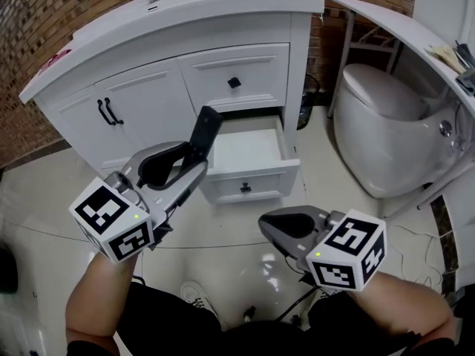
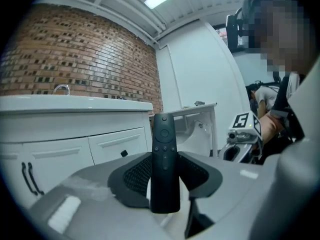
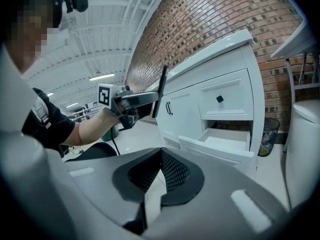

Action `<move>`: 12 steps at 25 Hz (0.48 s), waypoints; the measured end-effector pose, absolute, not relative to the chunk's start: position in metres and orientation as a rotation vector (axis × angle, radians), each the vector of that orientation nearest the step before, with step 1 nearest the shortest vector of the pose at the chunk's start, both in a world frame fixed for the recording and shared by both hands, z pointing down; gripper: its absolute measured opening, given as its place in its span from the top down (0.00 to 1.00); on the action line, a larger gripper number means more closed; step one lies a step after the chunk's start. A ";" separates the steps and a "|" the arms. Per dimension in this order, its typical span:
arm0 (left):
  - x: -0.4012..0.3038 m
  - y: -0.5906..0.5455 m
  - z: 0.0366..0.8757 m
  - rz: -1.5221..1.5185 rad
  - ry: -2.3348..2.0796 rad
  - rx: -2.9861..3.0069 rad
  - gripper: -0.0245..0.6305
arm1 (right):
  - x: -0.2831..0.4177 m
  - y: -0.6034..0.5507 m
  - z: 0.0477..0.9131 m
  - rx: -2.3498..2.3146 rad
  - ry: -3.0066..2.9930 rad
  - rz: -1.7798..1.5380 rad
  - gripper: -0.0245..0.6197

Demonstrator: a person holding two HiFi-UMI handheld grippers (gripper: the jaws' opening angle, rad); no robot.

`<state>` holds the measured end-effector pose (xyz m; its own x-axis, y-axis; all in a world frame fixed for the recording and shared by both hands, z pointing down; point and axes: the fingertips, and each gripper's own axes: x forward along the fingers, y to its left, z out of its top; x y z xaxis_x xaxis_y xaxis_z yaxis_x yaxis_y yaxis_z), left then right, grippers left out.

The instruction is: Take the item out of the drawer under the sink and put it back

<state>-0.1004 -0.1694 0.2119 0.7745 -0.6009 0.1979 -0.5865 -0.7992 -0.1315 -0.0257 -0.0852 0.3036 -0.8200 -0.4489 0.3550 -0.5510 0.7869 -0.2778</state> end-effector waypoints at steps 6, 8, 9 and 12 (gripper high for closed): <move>-0.074 -0.250 0.241 -0.642 0.940 -2.777 0.71 | -0.025 -0.088 0.305 0.768 -2.710 0.553 0.96; -0.066 -0.278 0.262 -0.738 0.956 -2.753 0.71 | -0.022 -0.091 0.302 0.774 -2.724 0.572 0.96; -0.063 -0.291 0.275 -0.788 0.963 -2.743 0.71 | -0.020 -0.091 0.300 0.778 -2.733 0.579 0.96; -0.054 -0.322 0.317 -0.950 0.962 -2.708 0.71 | -0.014 -0.094 0.296 0.794 -2.745 0.583 0.96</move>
<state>-0.0545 -0.3224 0.3169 0.6025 -0.6027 0.5232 -0.5307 -0.7921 -0.3014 -0.0140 -0.0936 0.2956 -0.8281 -0.4616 0.3180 -0.5510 0.7746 -0.3105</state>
